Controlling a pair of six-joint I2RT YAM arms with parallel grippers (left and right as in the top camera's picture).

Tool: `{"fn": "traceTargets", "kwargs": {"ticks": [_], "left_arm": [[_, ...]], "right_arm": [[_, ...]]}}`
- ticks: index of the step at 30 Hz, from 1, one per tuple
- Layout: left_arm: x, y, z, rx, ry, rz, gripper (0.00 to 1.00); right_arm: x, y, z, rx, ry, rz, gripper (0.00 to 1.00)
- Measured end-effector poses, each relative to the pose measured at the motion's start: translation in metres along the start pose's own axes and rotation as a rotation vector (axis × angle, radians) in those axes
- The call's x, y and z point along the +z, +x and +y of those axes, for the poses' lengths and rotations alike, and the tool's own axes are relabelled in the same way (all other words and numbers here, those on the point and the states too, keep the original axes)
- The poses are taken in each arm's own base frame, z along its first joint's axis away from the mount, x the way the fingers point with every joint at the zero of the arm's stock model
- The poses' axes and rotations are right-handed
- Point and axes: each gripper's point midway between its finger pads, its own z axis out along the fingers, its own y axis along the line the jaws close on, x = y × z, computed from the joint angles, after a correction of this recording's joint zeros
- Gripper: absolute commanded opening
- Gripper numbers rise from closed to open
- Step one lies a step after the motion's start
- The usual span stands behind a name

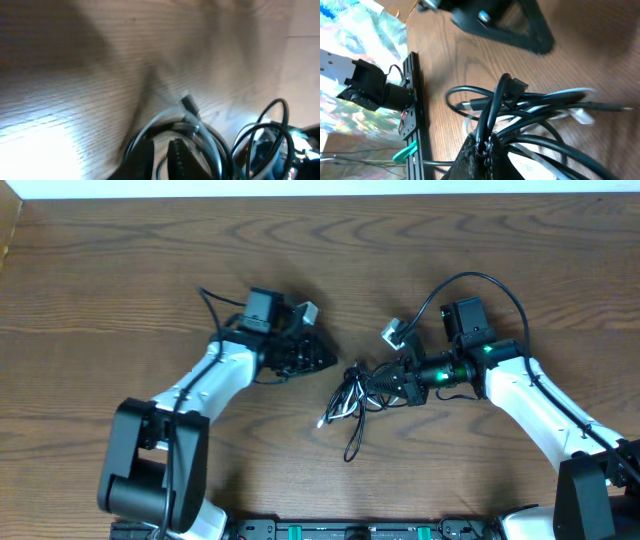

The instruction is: Untangle cables

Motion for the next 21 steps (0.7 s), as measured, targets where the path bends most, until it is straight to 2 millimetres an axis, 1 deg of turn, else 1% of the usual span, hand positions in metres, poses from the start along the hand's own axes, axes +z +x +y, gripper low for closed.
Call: {"fn": "traceTargets", "kwargs": {"ticks": [2,5,8,10,14,18,21], "left_arm": [[-0.014,0.0,-0.003,0.033,0.018,-0.009,0.27],[-0.032,0.005,-0.017,0.114,0.047,-0.009,0.34],[-0.041,0.025,-0.033,0.21,0.082,0.045,0.36],[-0.041,0.042,-0.039,0.267,0.099,0.102,0.36],[-0.036,0.066,-0.046,0.368,0.124,0.184,0.38],[-0.03,0.074,-0.055,0.468,0.152,0.205,0.39],[-0.026,0.071,-0.06,0.531,0.166,0.186,0.39]], "right_arm": [[0.0,0.0,0.0,0.013,0.002,0.0,0.01],[0.0,0.0,0.0,0.027,0.001,0.0,0.01],[0.0,0.0,0.0,0.037,-0.002,-0.001,0.01],[0.0,0.0,0.0,0.042,-0.003,-0.001,0.01],[0.0,0.0,0.001,0.046,-0.003,-0.001,0.01],[0.0,-0.001,0.003,0.048,-0.021,-0.006,0.01],[0.0,-0.002,0.006,0.049,-0.035,-0.01,0.01]]}}
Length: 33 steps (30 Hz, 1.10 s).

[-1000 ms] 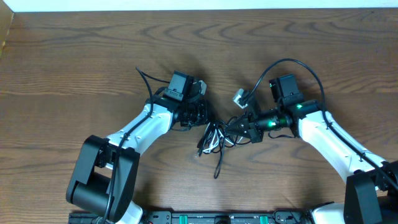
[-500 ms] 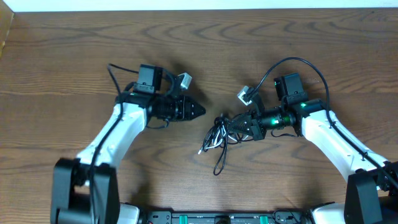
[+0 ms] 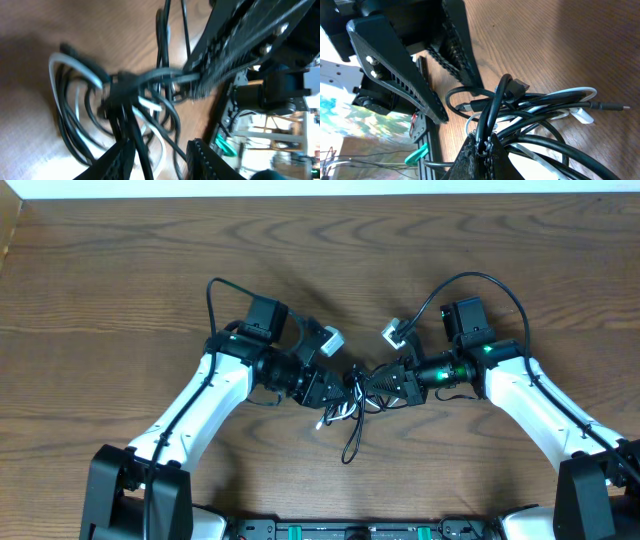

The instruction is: Untangle cables

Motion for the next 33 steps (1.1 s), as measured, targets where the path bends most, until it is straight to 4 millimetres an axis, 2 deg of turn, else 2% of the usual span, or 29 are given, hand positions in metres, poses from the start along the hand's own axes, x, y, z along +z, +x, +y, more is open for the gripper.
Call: {"fn": "traceTargets", "kwargs": {"ticks": [6,7,13,18,25,30,33], "left_arm": [[0.008,-0.008,0.008,0.054,-0.002,-0.019,0.14],[0.011,-0.008,0.011,0.052,-0.001,-0.016,0.13],[0.025,-0.014,0.029,0.057,0.008,-0.029,0.09],[0.035,-0.034,0.041,0.054,0.014,-0.091,0.08],[0.041,-0.053,0.044,0.007,0.031,-0.155,0.08],[0.041,-0.055,0.044,-0.024,0.037,-0.164,0.08],[0.041,-0.055,0.051,-0.035,0.008,-0.168,0.08]], "right_arm": [[0.0,-0.001,0.006,0.001,-0.034,-0.008,0.01],[0.0,-0.002,0.007,0.001,-0.04,-0.009,0.01],[0.0,-0.002,0.009,0.002,-0.055,-0.013,0.01],[-0.001,-0.003,0.008,0.0,-0.053,-0.018,0.01],[-0.002,-0.003,0.004,-0.003,-0.038,-0.021,0.01],[0.001,-0.002,0.019,-0.043,-0.118,-0.029,0.01],[0.0,-0.004,0.041,-0.081,-0.235,-0.051,0.01]]}}
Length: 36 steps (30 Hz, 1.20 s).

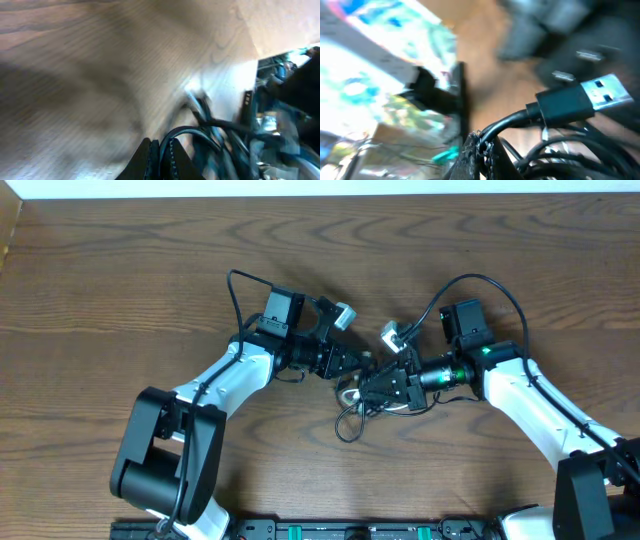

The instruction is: Untangle cables

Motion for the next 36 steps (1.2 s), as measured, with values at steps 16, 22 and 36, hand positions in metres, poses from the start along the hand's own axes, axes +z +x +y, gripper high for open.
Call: {"fn": "traceTargets", "kwargs": {"ticks": [16,22,36], "left_arm": [[-0.002,0.011,0.015,-0.087,-0.076,0.03,0.08],[-0.002,0.022,0.015,-0.147,-0.08,0.069,0.08],[-0.005,0.049,0.014,-0.3,-0.094,0.158,0.08]], "right_arm": [[-0.006,0.004,-0.019,0.043,0.1,0.013,0.49],[-0.028,-0.008,-0.045,0.081,0.215,-0.051,0.7],[-0.059,0.006,-0.08,0.383,0.529,-0.069,0.56]]}}
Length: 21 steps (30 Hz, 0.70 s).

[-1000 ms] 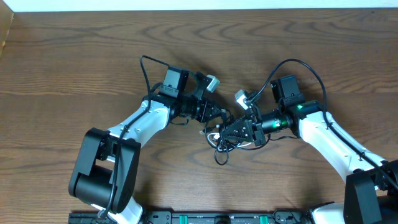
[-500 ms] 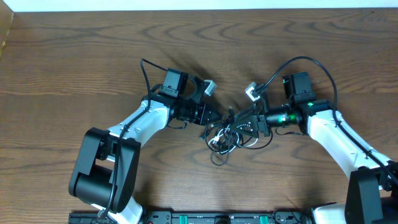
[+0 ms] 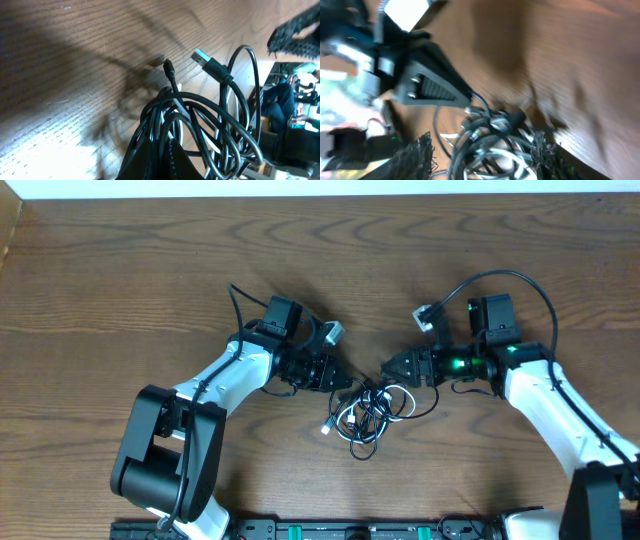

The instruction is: Untangle cables

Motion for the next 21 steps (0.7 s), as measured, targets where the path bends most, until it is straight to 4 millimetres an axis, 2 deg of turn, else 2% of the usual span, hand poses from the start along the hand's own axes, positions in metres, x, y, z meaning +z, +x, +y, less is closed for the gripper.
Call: {"fn": "traceTargets", "kwargs": {"ticks": [3,5,7,12,13,15,21], "left_arm": [[0.0,0.0,0.0,-0.032,0.0,0.0,0.08],[-0.003,-0.001,-0.002,-0.042,0.001,-0.009,0.08],[-0.01,-0.005,-0.009,-0.032,-0.006,-0.034,0.09],[-0.043,-0.021,-0.036,0.022,-0.053,-0.159,0.17],[-0.049,-0.023,-0.039,0.023,-0.064,-0.18,0.22],[-0.059,-0.026,-0.044,0.024,-0.089,-0.217,0.22],[-0.063,-0.017,-0.033,-0.047,-0.161,-0.206,0.27]], "right_arm": [[-0.006,0.007,-0.009,0.036,0.084,0.014,0.55],[-0.012,0.013,-0.015,0.056,0.146,0.025,0.69],[-0.017,0.016,-0.018,0.061,0.193,0.028,0.99],[-0.029,0.014,-0.037,0.055,0.342,0.002,0.99],[-0.031,0.014,-0.041,0.055,0.368,0.001,0.99],[-0.034,0.014,-0.047,0.055,0.408,-0.002,0.99],[-0.037,0.014,-0.055,0.055,0.46,-0.004,0.99]]}}
